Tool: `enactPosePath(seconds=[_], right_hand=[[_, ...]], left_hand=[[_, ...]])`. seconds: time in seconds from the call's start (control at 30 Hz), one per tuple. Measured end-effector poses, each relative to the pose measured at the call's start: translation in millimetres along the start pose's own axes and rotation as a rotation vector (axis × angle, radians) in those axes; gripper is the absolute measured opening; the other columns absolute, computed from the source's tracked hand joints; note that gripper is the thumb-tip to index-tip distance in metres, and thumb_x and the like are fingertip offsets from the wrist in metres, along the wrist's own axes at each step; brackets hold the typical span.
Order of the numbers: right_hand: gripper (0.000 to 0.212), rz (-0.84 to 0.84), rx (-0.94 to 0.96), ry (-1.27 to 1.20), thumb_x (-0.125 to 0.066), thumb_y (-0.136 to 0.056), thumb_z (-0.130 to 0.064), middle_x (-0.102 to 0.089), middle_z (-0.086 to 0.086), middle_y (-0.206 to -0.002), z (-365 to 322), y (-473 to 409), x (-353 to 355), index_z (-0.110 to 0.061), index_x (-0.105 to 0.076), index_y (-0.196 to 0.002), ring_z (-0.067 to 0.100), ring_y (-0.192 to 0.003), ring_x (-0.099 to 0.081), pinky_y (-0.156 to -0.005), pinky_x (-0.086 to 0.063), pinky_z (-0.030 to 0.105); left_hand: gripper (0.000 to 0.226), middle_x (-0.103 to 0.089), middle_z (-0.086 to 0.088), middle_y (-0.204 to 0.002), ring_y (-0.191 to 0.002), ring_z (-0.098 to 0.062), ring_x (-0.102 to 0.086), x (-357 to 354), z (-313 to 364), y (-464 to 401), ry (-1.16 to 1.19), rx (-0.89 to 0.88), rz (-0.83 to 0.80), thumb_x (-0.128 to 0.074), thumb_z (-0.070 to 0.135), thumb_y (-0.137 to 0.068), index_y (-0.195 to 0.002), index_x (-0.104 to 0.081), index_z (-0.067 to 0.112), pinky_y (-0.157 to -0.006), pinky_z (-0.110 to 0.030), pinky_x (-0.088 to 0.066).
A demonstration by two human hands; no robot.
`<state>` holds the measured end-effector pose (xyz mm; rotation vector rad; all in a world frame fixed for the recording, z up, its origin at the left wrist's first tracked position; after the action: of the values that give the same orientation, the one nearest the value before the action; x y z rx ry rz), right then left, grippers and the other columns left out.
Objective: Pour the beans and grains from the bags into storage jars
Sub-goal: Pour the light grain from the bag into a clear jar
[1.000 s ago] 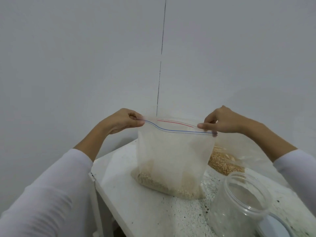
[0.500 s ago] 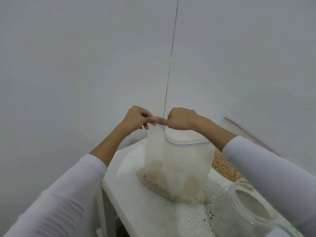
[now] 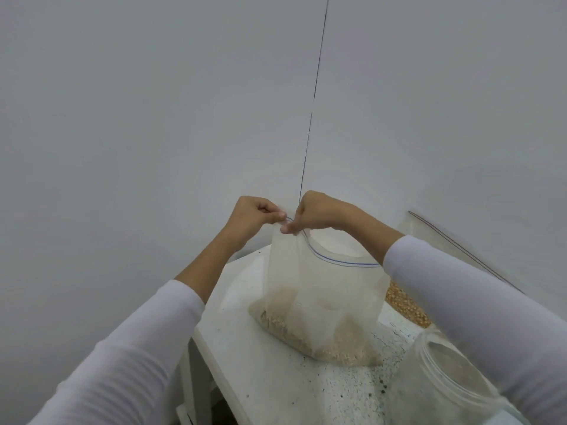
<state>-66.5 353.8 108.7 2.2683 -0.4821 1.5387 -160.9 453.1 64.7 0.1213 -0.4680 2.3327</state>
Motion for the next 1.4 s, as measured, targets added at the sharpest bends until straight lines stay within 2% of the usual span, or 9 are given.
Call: enactPosePath(seconds=[0.13,0.4,0.63,0.8,0.9,1.0,1.2,1.3,1.4], right_hand=[[0.035,0.004,-0.13,0.112,-0.078,-0.075,-0.031,-0.048,0.003,-0.065,-1,6,7,-0.009,-0.053,-0.067,0.015,-0.058,-0.046,-0.055,-0.036,0.025],[0.038,0.008,-0.171,0.075,-0.078,-0.076,-0.026,-0.056,0.003,-0.084,7,27,36,-0.007,-0.066,-0.107,0.019,-0.079,-0.051,-0.056,-0.038,0.025],[0.017,0.189,-0.107,-0.205,-0.067,-0.087,-0.021,-0.073,0.005,-0.094,11,35,60,-0.004,-0.074,-0.088,0.01,-0.083,-0.063,-0.064,-0.041,0.021],[0.023,0.403,-0.042,-0.39,-0.069,-0.086,-0.019,-0.074,0.012,-0.086,11,34,76,0.004,-0.074,-0.089,0.019,-0.084,-0.066,-0.095,-0.049,0.035],[0.019,0.471,0.025,-0.506,-0.068,-0.086,-0.015,-0.073,0.013,-0.08,8,35,86,0.002,-0.072,-0.08,0.016,-0.072,-0.062,-0.093,-0.049,0.035],[0.022,0.564,0.121,-0.626,-0.068,-0.087,-0.015,-0.07,0.005,-0.064,0,36,100,-0.003,-0.069,-0.068,0.015,-0.062,-0.063,-0.08,-0.051,0.029],[0.027,0.685,0.238,-0.813,-0.065,-0.09,-0.018,-0.067,0.007,-0.065,-13,35,122,-0.005,-0.066,-0.067,0.012,-0.055,-0.061,-0.067,-0.053,0.025],[0.032,0.792,0.244,-0.451,-0.055,-0.096,-0.023,-0.063,0.0,-0.061,-17,38,125,-0.009,-0.065,-0.069,0.002,-0.046,-0.051,-0.054,-0.043,0.019],[0.039,0.913,0.245,-0.077,-0.042,-0.101,-0.024,-0.06,0.007,-0.07,-18,39,121,0.0,-0.06,-0.076,0.021,-0.065,-0.054,-0.06,-0.039,0.034]], left_hand=[[0.014,-0.067,0.009,-0.058,-0.059,0.004,-0.059,-6,14,-4,0.023,-0.04,0.006,-0.073,0.001,-0.077,-0.066,-0.07,0.008,-0.063,-0.007,-0.045],[0.013,-0.068,0.008,-0.06,-0.06,0.004,-0.06,-14,41,-12,0.135,-0.117,0.031,-0.072,-0.001,-0.077,-0.067,-0.07,0.007,-0.063,-0.007,-0.045],[0.006,-0.071,0.009,-0.078,-0.073,0.002,-0.063,-15,62,-19,0.261,-0.231,0.076,-0.069,0.004,-0.084,-0.086,-0.069,0.009,-0.073,-0.011,-0.049],[0.063,-0.037,0.006,-0.147,-0.132,-0.01,-0.036,-5,11,-24,0.172,-0.061,0.14,-0.061,0.038,-0.09,-0.143,-0.034,0.019,-0.104,-0.027,-0.032],[0.089,-0.022,0.007,-0.155,-0.142,-0.013,-0.022,-2,-31,-9,0.27,0.081,0.186,-0.06,0.061,-0.081,-0.149,-0.019,0.022,-0.112,-0.037,-0.021],[0.125,-0.035,0.007,-0.149,-0.134,-0.011,-0.036,-15,-65,-1,0.624,0.167,0.003,-0.061,0.087,-0.049,-0.148,-0.025,0.021,-0.112,-0.04,-0.03],[0.1,-0.06,-0.013,-0.13,-0.123,-0.033,-0.053,-53,-53,7,1.124,0.266,-0.171,-0.053,0.079,-0.056,-0.131,-0.054,0.014,-0.106,-0.052,-0.039],[0.079,-0.071,-0.01,-0.106,-0.104,-0.03,-0.062,-58,-33,2,1.187,0.251,-0.03,-0.044,0.072,-0.06,-0.113,-0.064,0.018,-0.097,-0.05,-0.045],[0.06,-0.073,-0.01,-0.096,-0.091,-0.028,-0.067,-61,-27,-1,1.234,0.227,0.007,-0.048,0.063,-0.073,-0.106,-0.065,0.017,-0.094,-0.049,-0.046]])
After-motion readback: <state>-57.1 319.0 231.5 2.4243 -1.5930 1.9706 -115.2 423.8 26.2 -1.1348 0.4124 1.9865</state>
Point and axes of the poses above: each hand's wrist, its own y-axis away from the middle knuckle, its own x-axis out of the back of the hand, z = x × y, the point moved 4 cm from there along -y, towards the middle knuckle
